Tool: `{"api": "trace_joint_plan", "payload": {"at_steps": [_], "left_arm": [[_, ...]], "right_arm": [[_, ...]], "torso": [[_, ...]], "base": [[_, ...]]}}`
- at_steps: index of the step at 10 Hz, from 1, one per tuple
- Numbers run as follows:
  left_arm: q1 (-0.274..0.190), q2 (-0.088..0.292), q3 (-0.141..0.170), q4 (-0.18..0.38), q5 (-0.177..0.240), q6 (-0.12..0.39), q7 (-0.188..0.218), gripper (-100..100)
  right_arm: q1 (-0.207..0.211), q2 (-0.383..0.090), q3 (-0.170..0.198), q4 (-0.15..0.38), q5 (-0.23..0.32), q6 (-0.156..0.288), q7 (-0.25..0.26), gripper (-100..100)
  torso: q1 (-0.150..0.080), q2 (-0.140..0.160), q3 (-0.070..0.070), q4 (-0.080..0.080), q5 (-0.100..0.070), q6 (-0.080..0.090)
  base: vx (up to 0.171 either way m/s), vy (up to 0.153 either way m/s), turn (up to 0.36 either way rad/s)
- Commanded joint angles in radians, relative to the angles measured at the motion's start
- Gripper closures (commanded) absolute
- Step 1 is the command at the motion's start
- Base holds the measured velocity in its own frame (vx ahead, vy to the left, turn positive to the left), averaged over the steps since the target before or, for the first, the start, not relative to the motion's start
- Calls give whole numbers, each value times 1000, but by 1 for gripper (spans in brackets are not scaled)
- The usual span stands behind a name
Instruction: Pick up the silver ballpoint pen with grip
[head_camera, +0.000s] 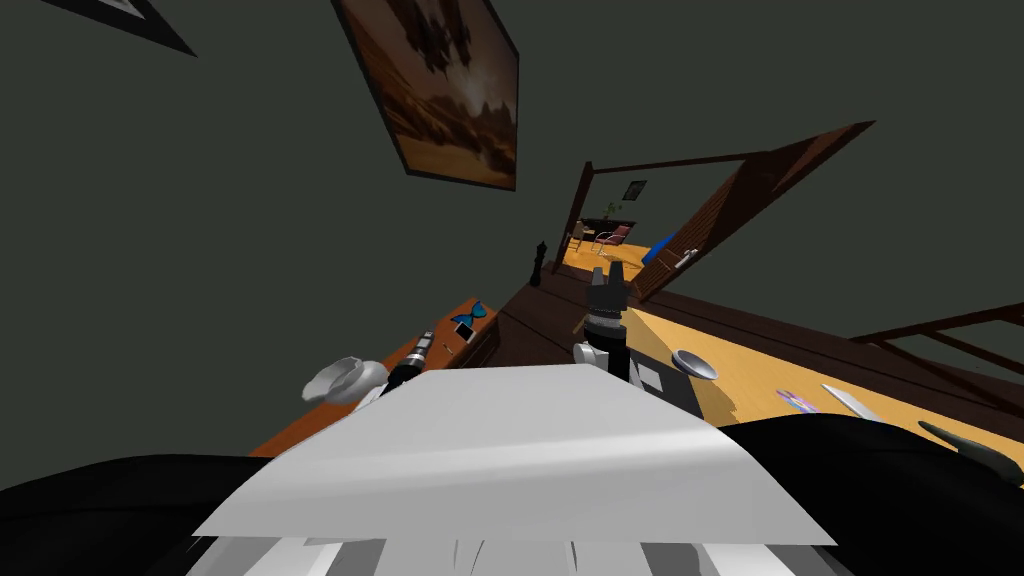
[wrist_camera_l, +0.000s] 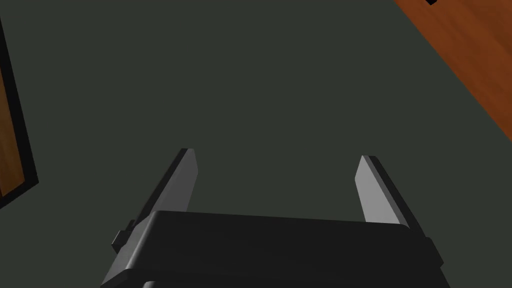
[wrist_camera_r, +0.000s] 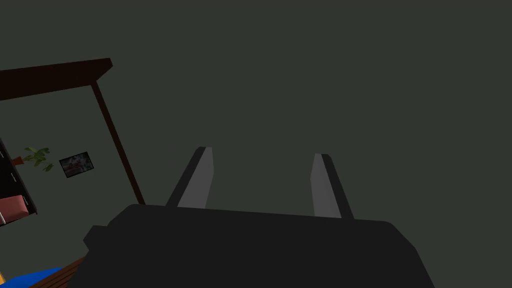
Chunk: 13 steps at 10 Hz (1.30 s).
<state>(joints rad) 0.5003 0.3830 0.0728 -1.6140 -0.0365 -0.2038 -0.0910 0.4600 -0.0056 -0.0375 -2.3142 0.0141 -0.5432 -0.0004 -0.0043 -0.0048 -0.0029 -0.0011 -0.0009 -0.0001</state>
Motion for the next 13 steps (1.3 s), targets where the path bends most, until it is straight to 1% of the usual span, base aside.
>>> {"api": "trace_joint_plan", "payload": {"at_steps": [1, 2, 3, 4, 5, 6, 7, 10, 11, 13], "left_arm": [[17, 18, -11, 46, 12, 49, -17, -100], [17, 18, -11, 46, 12, 49, -17, -100], [17, 34, -19, 88, 23, 74, -25, -100], [17, 34, -19, 88, 23, 74, -25, -100], [17, 49, -28, 124, 34, 99, -33, -100], [17, 64, -38, 172, 47, 122, -41, -100], [17, 64, -38, 172, 47, 122, -41, -100], [17, 106, -73, 282, 88, 189, -67, -100], [17, 106, -73, 297, 88, 189, -67, -100], [18, 134, -97, 376, 118, 230, -84, -100]], "right_arm": [[0, 0, 0, 0, 0, 0, 0, 0], [0, 0, 0, 0, 0, 0, 0, 0], [0, 0, 0, 0, 0, 0, 0, 0], [0, 0, 0, 0, 0, 0, 0, 0], [0, 0, 0, 0, 0, 0, 0, 0], [0, 0, 0, 0, 0, 0, 0, 0], [0, 0, 0, 0, 0, 0, 0, 0], [0, 0, 0, 0, 0, 0, 0, 0], [0, 0, 0, 0, 0, 0, 0, 0], [0, 0, 0, 0, 0, 0, 0, 0]], "torso": [[0, 0, 0, 0, 0, 0], [-1, -1, -1, 0, 0, -1], [0, 0, 0, 0, 0, -1], [1, 1, 1, 0, 0, 0], [2, 2, 1, 0, 0, -1], [1, 2, 1, 0, 0, 0], [0, 1, 1, 0, 0, 0], [0, -1, -1, 0, 0, -1], [-1, -2, -1, 0, 0, 0], [-1, 2, 1, 0, -1, -1]], "base": [[111, -70, -194], [80, -30, -27], [59, -19, -118], [42, -14, -75], [45, -27, -134], [80, -45, -234], [74, -32, -44], [100, -43, -141], [70, -46, -58], [61, -52, -116]]}}
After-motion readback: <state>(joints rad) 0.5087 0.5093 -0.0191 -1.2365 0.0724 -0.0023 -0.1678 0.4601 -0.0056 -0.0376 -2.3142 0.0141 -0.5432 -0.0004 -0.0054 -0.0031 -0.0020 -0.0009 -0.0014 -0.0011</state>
